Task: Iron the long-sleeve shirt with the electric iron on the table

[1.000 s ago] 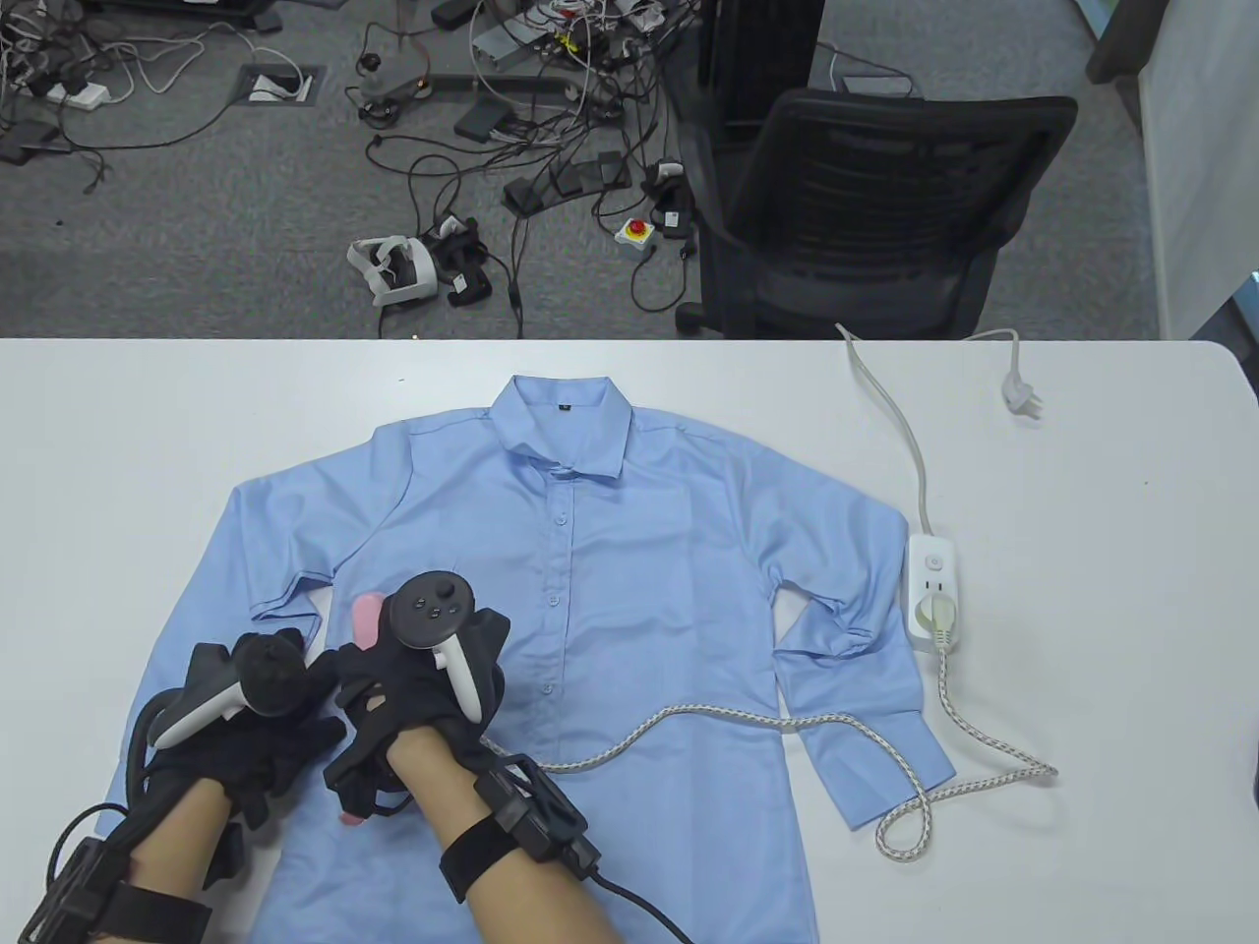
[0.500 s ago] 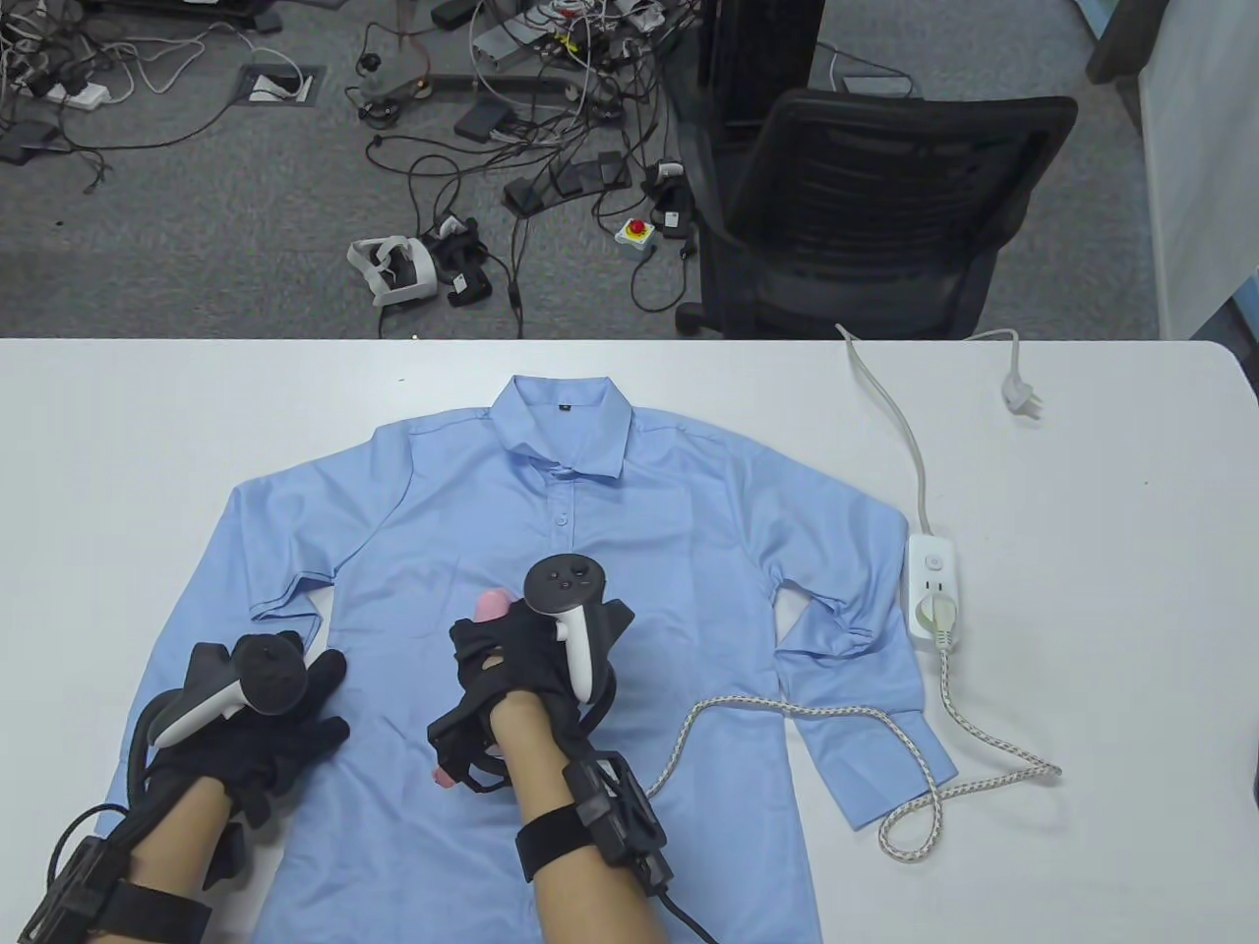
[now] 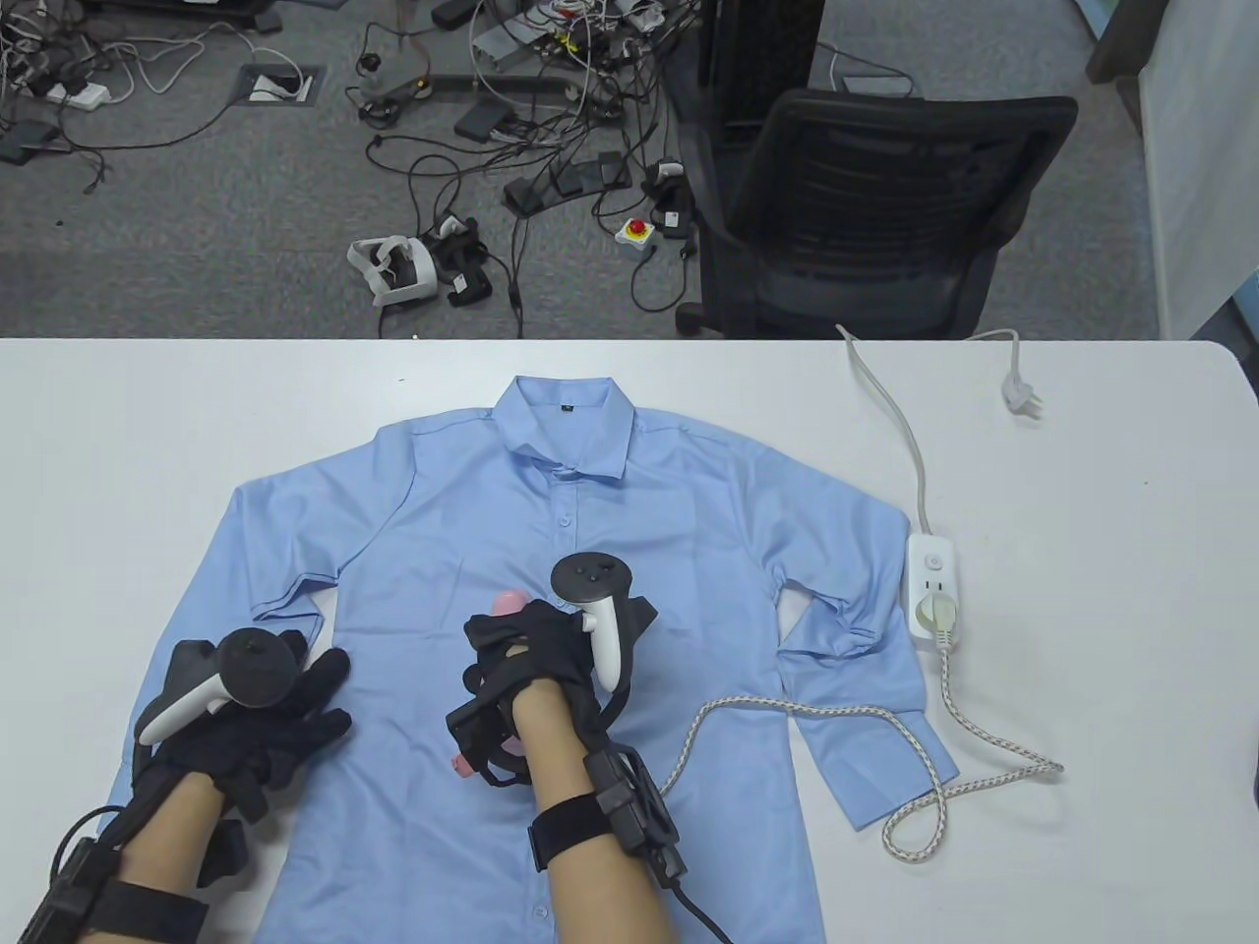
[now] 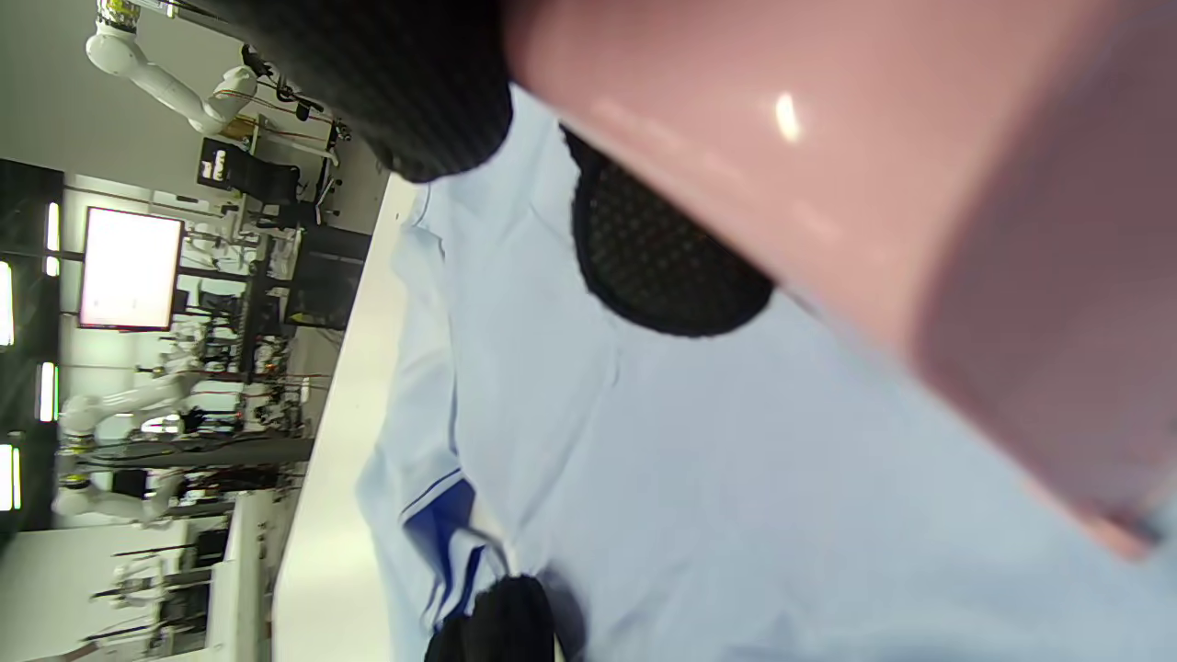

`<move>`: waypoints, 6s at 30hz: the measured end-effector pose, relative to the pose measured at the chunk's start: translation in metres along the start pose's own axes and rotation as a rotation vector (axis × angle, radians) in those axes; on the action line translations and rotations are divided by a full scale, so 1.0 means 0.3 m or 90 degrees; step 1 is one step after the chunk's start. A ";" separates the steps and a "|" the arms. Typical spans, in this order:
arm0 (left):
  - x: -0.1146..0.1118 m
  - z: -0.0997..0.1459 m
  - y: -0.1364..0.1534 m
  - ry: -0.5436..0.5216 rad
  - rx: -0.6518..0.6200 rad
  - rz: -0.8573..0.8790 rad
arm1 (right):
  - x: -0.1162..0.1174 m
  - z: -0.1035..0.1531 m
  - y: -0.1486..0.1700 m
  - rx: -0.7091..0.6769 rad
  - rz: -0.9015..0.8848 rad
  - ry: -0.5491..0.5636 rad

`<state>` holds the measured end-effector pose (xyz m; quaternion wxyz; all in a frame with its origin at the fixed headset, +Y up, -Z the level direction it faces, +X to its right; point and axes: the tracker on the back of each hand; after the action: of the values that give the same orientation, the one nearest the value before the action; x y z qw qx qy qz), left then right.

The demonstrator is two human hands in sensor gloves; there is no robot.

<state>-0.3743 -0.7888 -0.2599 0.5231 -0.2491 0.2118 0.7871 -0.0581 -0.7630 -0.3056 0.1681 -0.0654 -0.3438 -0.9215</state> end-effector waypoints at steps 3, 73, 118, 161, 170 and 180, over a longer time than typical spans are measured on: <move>0.024 0.020 0.023 -0.051 -0.027 0.076 | 0.007 0.004 0.006 -0.004 -0.024 -0.030; 0.006 0.001 -0.014 -0.008 0.049 -0.067 | 0.069 0.226 0.154 0.059 0.018 0.067; 0.009 -0.001 -0.017 0.007 0.030 -0.035 | 0.392 0.438 0.222 0.097 0.014 -0.086; -0.016 0.017 -0.082 0.013 0.067 -0.173 | 0.086 0.439 0.277 0.029 -0.026 -0.138; 0.016 0.029 -0.081 -0.068 -0.015 -0.072 | -0.240 0.600 0.023 -0.208 0.050 0.007; 0.002 0.041 -0.126 -0.089 -0.017 -0.151 | -0.813 0.629 0.035 -0.285 -0.086 0.227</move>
<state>-0.3414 -0.7674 -0.2535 0.6225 -0.2240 0.1332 0.7380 0.1747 -0.5822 -0.2141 0.1453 0.0848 -0.1004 -0.9806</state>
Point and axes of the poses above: the tracker on the back of each hand, its own y axis roughly to the little-finger side, its own z axis roughly from the fingertips to the wrist, x = y × z, and after that the axes turned 2 degrees about -z, right-handed
